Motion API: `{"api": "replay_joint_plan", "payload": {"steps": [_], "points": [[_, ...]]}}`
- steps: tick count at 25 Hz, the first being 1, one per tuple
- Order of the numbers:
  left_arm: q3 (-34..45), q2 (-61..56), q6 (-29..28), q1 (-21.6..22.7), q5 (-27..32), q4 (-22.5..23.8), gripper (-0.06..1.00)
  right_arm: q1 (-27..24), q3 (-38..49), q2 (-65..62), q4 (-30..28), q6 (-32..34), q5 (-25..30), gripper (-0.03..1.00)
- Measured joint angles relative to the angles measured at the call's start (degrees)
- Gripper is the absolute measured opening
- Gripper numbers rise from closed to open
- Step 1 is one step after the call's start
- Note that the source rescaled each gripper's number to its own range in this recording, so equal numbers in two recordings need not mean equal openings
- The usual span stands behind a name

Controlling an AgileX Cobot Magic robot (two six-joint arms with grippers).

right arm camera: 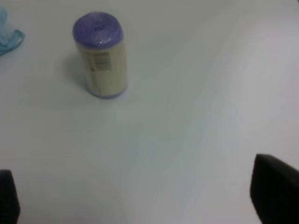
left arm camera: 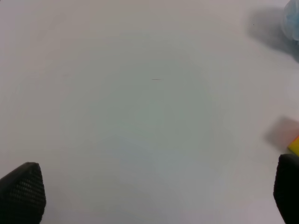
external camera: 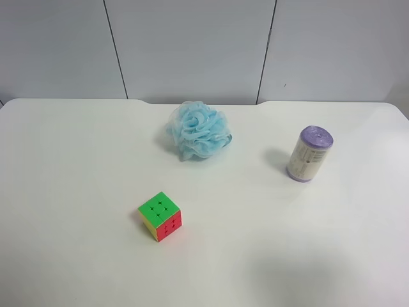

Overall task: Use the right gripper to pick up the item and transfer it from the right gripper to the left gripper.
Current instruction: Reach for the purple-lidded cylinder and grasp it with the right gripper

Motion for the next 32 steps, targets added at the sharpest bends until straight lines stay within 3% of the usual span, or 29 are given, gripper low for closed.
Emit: {"api": "replay_joint_plan", "payload": {"steps": [24, 32], "points": [[0.0, 0.0, 0.0, 0.0, 0.0, 0.0, 1.0, 0.0, 0.0, 0.12, 0.0, 0.0, -0.08, 1.0], [0.0, 0.0, 0.0, 0.0, 0.0, 0.0, 1.0, 0.0, -8.11, 14.14, 0.0, 0.0, -0.37, 1.0]]}}
